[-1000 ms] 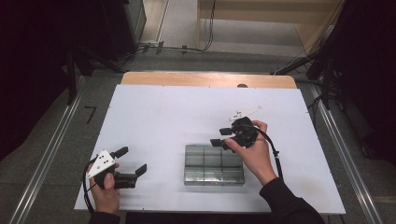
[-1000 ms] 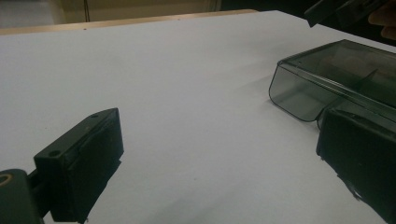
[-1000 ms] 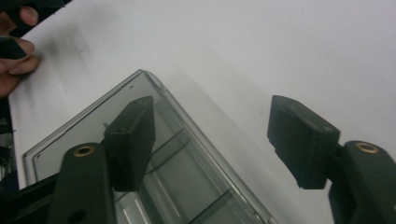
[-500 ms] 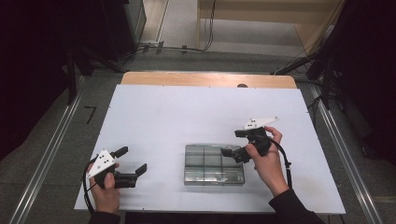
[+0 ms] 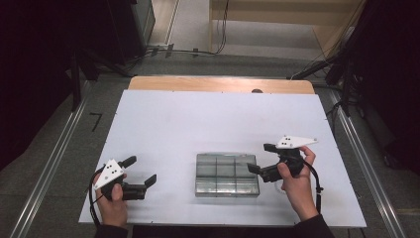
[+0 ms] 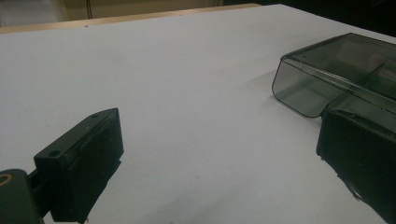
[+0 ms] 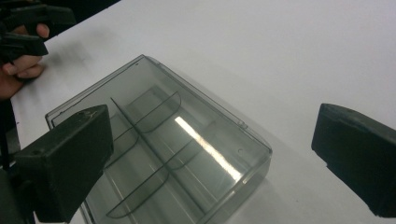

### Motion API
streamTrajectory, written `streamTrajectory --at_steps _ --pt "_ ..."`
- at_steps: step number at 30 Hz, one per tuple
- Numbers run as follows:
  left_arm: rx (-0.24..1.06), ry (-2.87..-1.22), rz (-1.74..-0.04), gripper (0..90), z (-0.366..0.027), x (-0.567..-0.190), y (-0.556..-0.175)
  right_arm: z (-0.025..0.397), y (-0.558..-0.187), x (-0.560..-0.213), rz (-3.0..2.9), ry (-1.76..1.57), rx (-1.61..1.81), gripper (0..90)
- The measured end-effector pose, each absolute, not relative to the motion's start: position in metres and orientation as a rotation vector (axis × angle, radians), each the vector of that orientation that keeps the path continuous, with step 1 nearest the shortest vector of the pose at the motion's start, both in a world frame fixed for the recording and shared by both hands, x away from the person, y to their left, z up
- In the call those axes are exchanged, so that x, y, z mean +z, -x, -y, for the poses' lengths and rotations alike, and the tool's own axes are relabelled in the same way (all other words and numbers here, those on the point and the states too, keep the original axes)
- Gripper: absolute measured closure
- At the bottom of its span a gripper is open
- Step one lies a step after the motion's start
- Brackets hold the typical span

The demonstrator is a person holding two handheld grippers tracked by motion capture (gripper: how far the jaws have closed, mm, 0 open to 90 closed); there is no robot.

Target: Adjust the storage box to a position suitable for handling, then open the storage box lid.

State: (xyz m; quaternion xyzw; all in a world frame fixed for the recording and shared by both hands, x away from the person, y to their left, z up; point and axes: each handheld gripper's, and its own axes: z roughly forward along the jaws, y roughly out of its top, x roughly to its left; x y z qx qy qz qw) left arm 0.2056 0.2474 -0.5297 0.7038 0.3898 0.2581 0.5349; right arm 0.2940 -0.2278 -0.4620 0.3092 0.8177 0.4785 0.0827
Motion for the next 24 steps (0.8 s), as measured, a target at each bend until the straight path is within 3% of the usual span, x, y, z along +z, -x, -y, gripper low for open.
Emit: streamTrajectory --at_steps 7,10,16,22,24 --pt "0.625 -1.702 -0.932 0.8 -0.244 -0.528 -0.205 0.242 -0.281 -0.471 -2.391 -0.950 1.466 0.0" --pt "0.561 -1.646 -0.918 0.8 -0.245 -0.526 -0.205 0.247 -0.274 -0.474 -2.372 -0.952 1.491 0.0" --pt "0.548 -1.697 -0.902 0.8 -0.231 -0.522 -0.207 0.255 -0.263 -0.474 -2.346 -0.950 1.529 0.0" --pt "0.483 -1.732 -0.860 4.3 -0.208 -0.517 -0.207 0.264 -0.257 -0.479 -2.332 -0.953 1.520 5.1" --pt "0.442 -1.751 -0.831 6.4 -0.200 -0.516 -0.207 0.266 -0.254 -0.481 -2.319 -0.957 1.515 11.2"
